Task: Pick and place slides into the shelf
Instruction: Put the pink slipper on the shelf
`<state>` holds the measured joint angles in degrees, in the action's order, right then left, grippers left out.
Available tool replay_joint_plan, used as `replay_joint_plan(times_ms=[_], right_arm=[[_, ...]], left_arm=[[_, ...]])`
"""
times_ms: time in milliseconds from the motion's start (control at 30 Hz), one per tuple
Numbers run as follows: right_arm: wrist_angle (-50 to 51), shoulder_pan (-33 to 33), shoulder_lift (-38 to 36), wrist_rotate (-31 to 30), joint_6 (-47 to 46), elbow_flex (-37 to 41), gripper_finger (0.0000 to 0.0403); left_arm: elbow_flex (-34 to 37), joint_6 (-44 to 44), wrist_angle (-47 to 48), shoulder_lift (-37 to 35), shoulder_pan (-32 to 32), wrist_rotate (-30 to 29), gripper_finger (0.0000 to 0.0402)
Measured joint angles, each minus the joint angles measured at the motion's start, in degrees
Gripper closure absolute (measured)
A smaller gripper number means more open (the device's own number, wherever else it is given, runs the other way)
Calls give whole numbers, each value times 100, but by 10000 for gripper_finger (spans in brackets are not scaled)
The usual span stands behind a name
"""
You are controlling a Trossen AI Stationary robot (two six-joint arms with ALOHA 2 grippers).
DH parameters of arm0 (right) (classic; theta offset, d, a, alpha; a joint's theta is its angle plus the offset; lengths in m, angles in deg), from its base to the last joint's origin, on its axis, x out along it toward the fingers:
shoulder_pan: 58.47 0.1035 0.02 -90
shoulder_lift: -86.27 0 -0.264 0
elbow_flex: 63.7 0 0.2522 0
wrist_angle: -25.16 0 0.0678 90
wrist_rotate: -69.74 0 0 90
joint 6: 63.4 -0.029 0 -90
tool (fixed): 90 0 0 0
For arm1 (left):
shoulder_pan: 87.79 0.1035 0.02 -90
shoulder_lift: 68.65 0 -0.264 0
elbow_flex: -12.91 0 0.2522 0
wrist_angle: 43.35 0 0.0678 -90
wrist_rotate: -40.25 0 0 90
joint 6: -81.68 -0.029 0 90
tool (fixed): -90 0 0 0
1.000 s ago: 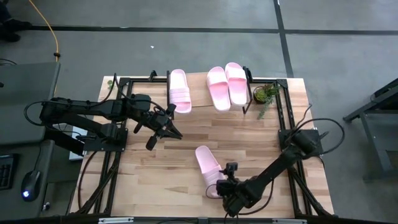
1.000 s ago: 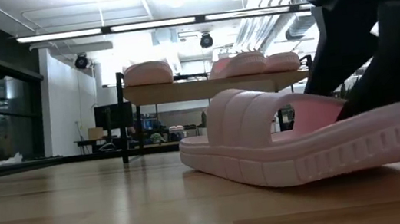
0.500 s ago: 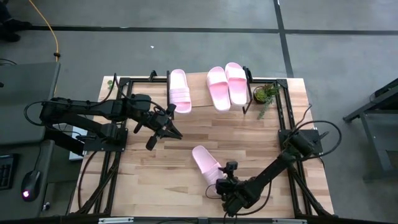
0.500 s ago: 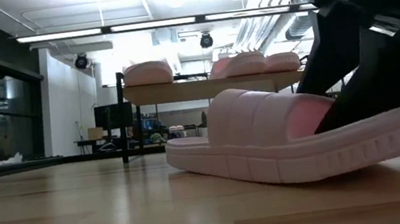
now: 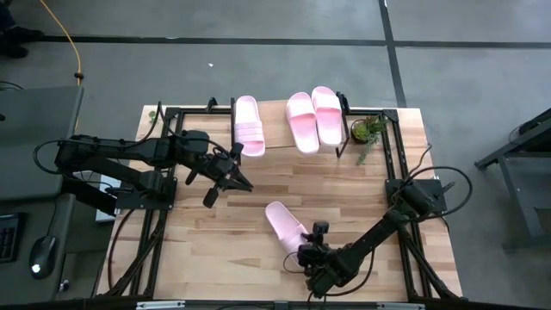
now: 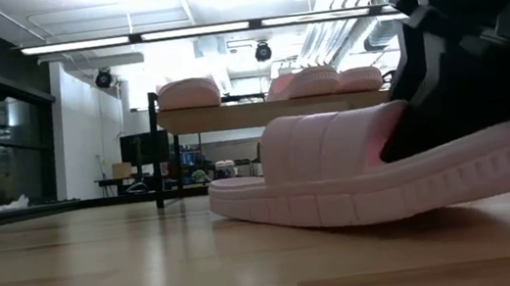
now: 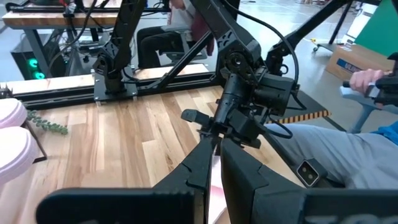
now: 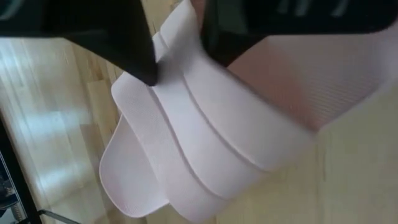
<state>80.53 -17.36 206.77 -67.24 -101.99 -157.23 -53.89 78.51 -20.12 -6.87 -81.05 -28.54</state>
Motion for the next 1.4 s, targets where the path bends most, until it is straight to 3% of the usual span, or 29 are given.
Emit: replay_joint_plan(times_ms=[233, 400, 900, 1200, 1400], right_arm=[[-5, 2, -2, -2, 2, 0, 395], [357, -2, 0, -5, -1, -218, 394], [3479, -72, 0, -733, -861, -1750, 402], [4764, -374, 0, -802, -1397, -1886, 402], [4839, -559, -50, -915, -1275, -1885, 402]], left_arm=[[0, 1, -16, 0, 1, -111, 378], [0, 1, -43, 0, 1, -140, 378], [0, 1, -81, 2, 1, -144, 378], [0, 3, -81, 2, 1, -144, 378], [0, 3, -140, 2, 1, -144, 378]])
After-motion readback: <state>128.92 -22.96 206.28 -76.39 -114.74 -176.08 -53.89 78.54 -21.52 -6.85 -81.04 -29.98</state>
